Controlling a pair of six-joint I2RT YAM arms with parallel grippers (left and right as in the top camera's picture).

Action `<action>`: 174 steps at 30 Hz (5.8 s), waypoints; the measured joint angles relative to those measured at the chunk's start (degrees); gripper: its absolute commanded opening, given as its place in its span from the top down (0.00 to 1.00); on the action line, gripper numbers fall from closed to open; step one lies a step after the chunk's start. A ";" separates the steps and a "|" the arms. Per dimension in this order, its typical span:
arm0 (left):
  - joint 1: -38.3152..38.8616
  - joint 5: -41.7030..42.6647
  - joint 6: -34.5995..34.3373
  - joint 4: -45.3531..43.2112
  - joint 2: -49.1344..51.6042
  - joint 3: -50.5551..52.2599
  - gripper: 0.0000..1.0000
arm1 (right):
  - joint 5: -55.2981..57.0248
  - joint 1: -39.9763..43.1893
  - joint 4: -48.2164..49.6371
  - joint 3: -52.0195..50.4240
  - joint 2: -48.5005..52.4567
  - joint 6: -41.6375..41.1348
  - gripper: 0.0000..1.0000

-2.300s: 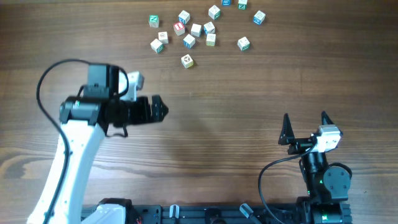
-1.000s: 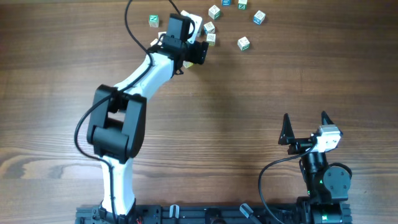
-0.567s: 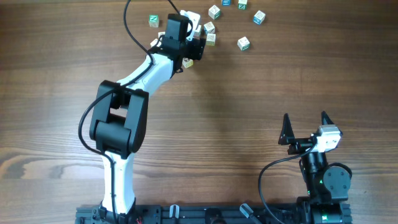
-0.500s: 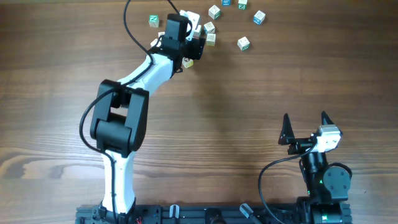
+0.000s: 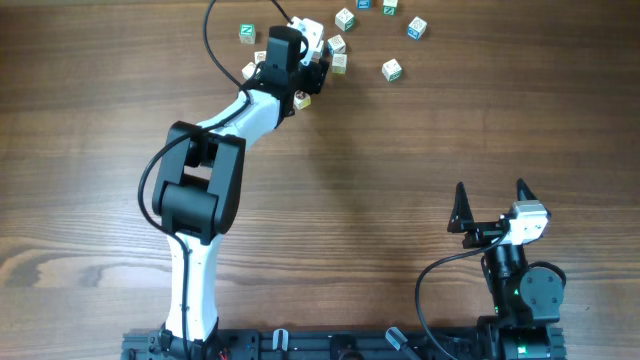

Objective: Form a horizontal line
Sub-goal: 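Lower the left gripper and grasp the wooden 8 block, then carry the 8 block toward the table center with the left gripper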

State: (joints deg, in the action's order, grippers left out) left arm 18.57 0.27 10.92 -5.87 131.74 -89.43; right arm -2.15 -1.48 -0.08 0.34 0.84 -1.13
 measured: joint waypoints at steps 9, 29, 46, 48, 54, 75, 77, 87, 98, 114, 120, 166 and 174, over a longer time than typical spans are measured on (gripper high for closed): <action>-0.20 0.02 0.61 -1.38 3.30 0.00 0.37 | 0.00 0.00 0.00 0.00 0.00 0.00 0.00; -0.48 0.07 -1.38 -5.07 3.30 -0.22 0.69 | 0.00 0.00 0.00 0.00 0.00 0.00 0.00; -0.46 0.00 -3.06 -1.68 1.75 -0.52 0.76 | 0.00 0.00 0.00 0.02 0.00 0.00 0.00; -0.46 0.00 -3.15 -0.44 0.24 -0.52 0.76 | -0.02 0.00 0.00 0.00 0.00 -0.02 0.00; -0.42 0.00 -4.59 2.56 -6.27 -0.52 0.74 | 0.00 0.00 0.00 0.00 0.00 -0.02 0.00; 5.14 0.02 -11.23 33.22 -21.09 -0.55 0.73 | 0.00 0.00 0.00 0.00 0.00 0.00 0.00; 5.40 0.00 -13.00 36.06 -21.09 -0.55 0.74 | 0.00 0.00 0.00 0.00 0.00 0.00 0.00; 8.04 0.00 -21.77 43.47 -21.09 -0.52 0.74 | 0.00 0.00 0.00 0.00 0.00 0.00 0.00; 8.72 -4.59 -33.05 38.16 -21.09 5.03 0.75 | -0.02 0.00 0.00 0.00 0.00 0.00 0.00; 8.72 -6.47 -36.15 17.64 -21.11 22.12 0.71 | 0.00 0.00 0.00 0.00 0.00 0.00 0.00; 8.72 -6.47 -36.15 13.22 -21.11 24.81 0.70 | 0.00 0.00 0.00 0.00 0.00 0.00 0.00; 11.13 -9.03 -36.35 11.76 -18.64 24.94 0.67 | 0.00 0.00 0.00 0.00 0.00 0.00 0.00; 11.13 -9.03 -36.35 11.80 -18.64 24.94 0.67 | 0.00 0.00 0.00 0.00 0.00 0.00 0.00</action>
State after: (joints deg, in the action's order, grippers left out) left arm 29.69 -8.75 -25.43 5.93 113.10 -64.49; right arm -2.15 -1.48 -0.08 0.34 0.84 -1.13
